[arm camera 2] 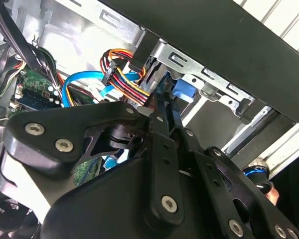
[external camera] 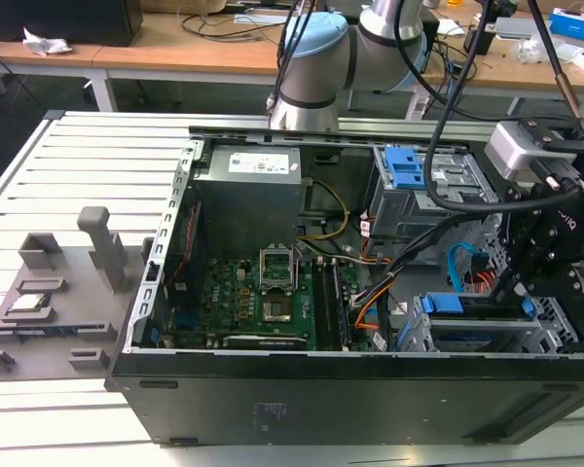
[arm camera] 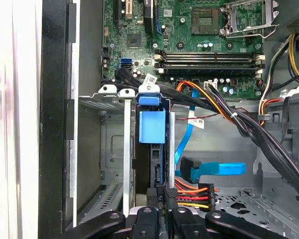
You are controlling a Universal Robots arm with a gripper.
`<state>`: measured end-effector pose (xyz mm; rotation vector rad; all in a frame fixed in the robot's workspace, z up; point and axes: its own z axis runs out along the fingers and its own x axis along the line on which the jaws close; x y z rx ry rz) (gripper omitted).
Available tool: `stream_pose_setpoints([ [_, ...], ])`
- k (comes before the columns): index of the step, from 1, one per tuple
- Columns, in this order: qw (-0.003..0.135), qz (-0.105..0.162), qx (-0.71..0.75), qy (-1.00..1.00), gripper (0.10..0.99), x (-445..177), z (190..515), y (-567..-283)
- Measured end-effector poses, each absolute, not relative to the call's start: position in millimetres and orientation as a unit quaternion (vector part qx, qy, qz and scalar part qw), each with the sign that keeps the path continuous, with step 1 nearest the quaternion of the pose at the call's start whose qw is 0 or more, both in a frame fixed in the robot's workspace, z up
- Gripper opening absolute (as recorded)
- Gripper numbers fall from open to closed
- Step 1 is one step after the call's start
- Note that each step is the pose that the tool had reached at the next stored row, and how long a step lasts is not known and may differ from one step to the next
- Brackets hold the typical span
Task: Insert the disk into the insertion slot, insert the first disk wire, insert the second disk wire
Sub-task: 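Insert the first disk wire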
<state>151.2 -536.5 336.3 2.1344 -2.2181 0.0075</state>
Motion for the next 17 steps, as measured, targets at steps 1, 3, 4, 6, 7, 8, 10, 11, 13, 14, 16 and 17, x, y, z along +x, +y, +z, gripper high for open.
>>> stream_pose_setpoints([
  [1, 0.032, 0.002, 0.693, -0.720, 0.169, 151, 336, -536],
  [3, 0.031, 0.002, 0.693, -0.720, 0.169, 151, 336, -536],
  [4, 0.031, 0.002, 0.693, -0.720, 0.243, 151, 336, -536],
  [6, 0.032, 0.003, 0.693, -0.720, 0.243, 151, 338, -537],
  [7, 0.032, 0.002, 0.693, -0.720, 0.243, 151, 343, -536],
  [8, 0.032, 0.002, 0.693, -0.720, 0.243, 151, 346, -536],
  [10, 0.032, 0.002, 0.693, -0.720, 0.243, 151, 359, -536],
  [11, 0.032, 0.002, 0.693, -0.720, 0.243, 151, 363, -536],
  [13, 0.032, 0.002, 0.693, -0.720, 0.227, 151, 368, -535],
  [14, 0.032, 0.002, 0.693, -0.720, 0.161, 151, 372, -535],
  [16, 0.032, 0.002, 0.693, -0.720, 0.106, 151, 382, -535],
  [17, 0.032, 0.002, 0.693, -0.720, 0.106, 151, 383, -535],
])
